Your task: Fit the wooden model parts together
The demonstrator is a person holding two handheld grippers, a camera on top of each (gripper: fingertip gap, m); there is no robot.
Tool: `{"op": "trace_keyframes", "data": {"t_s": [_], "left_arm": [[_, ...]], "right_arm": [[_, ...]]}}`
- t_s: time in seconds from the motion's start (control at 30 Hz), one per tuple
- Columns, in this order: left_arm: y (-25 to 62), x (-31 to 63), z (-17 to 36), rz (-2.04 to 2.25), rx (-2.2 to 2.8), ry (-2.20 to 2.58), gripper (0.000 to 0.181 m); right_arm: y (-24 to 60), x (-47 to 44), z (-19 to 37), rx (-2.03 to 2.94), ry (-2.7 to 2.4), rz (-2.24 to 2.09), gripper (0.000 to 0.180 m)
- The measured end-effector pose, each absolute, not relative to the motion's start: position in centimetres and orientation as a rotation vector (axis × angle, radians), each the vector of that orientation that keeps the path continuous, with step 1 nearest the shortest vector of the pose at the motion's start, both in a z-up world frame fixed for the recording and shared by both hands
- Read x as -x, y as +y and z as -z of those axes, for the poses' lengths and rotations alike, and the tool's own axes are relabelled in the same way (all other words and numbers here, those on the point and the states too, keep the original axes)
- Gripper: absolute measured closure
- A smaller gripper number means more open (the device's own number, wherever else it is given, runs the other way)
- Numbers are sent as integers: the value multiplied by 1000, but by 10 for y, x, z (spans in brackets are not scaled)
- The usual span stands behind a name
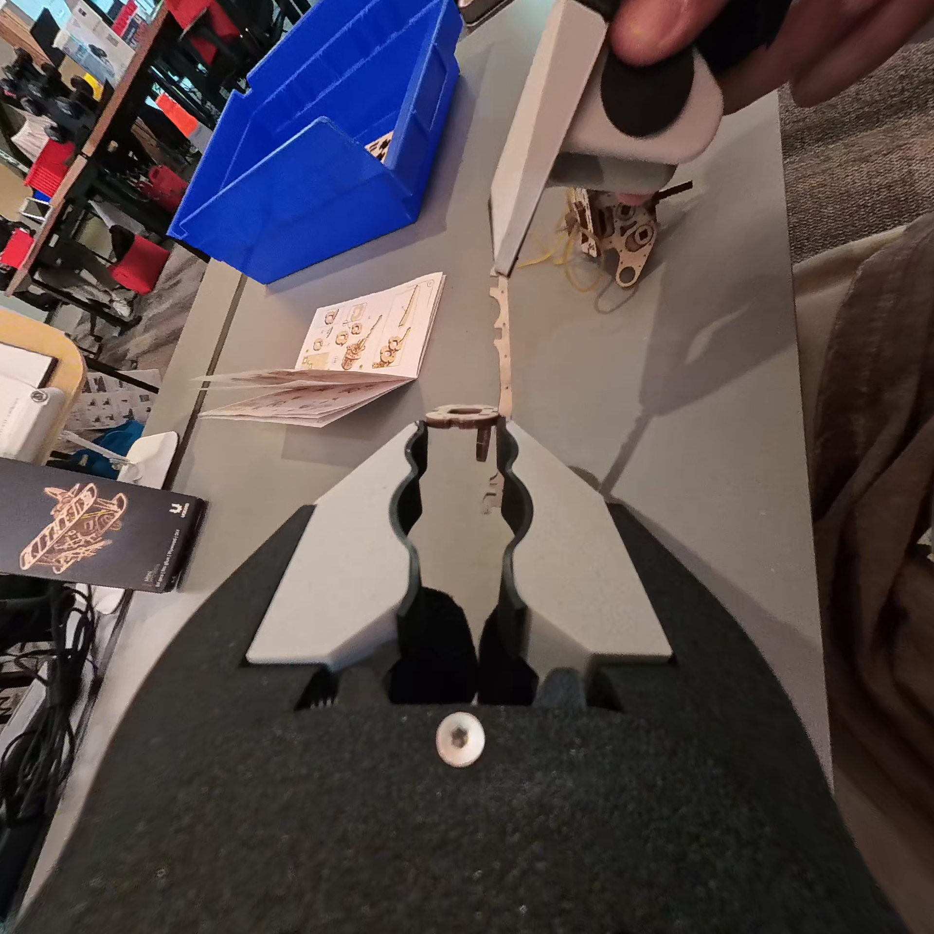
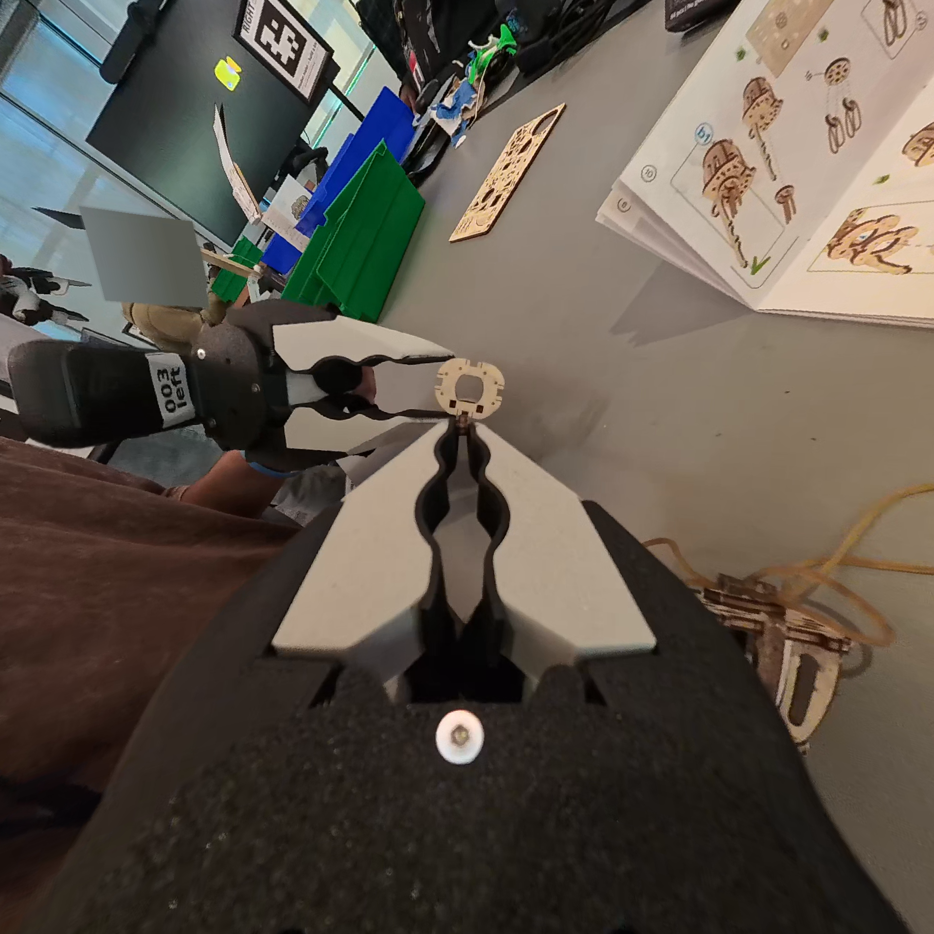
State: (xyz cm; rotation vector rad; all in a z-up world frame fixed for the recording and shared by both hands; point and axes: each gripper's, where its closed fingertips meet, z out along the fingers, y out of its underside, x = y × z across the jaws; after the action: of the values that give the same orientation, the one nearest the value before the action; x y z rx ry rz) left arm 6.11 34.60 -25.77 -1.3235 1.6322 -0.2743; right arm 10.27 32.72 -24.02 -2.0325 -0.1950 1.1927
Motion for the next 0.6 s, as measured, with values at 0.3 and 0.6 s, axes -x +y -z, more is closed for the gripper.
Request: {"op": "trace_keyframes", "data": {"t_s": [0.3, 0.6], "left_arm": [[348, -63, 256, 217, 1301, 1621, 156], [346, -64, 257, 245, 1310, 1620, 156]], "right_arm": [[330, -105, 239, 2022, -148, -1203, 177], [331, -107, 238, 2010, -130, -1211, 177]]}}
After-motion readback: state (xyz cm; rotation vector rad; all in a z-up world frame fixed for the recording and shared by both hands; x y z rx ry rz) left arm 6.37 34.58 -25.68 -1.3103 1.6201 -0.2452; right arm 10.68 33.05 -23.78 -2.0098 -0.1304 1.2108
